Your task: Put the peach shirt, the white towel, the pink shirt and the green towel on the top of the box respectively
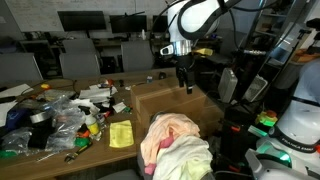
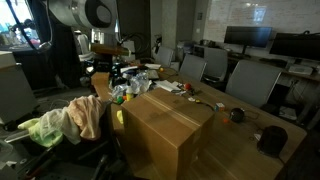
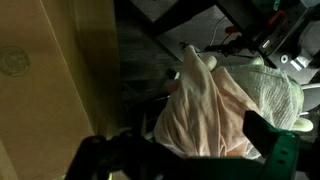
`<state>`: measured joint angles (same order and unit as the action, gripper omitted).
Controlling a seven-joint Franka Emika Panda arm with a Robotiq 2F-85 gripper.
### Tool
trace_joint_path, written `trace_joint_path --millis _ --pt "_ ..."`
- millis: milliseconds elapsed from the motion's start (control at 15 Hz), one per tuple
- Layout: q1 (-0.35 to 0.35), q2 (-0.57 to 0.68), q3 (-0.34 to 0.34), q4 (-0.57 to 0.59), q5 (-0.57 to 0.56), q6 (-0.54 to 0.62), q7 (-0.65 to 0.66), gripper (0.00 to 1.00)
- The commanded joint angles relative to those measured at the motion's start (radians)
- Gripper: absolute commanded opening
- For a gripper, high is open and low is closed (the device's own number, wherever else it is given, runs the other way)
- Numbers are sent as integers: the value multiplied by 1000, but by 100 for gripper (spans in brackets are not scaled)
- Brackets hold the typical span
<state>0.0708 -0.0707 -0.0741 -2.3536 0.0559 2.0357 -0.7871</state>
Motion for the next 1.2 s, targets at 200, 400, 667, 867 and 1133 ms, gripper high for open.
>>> trace_joint_path --millis 200,400,667,867,1133 --pt "-14 147 61 48 -5 182 174 100" --pt "-10 206 84 60 -7 271 313 100" --pt "-13 233 103 78 -26 282 430 100" --pt "-14 217 97 63 -95 273 486 100" --pt "-26 217 87 32 -186 266 517 100"
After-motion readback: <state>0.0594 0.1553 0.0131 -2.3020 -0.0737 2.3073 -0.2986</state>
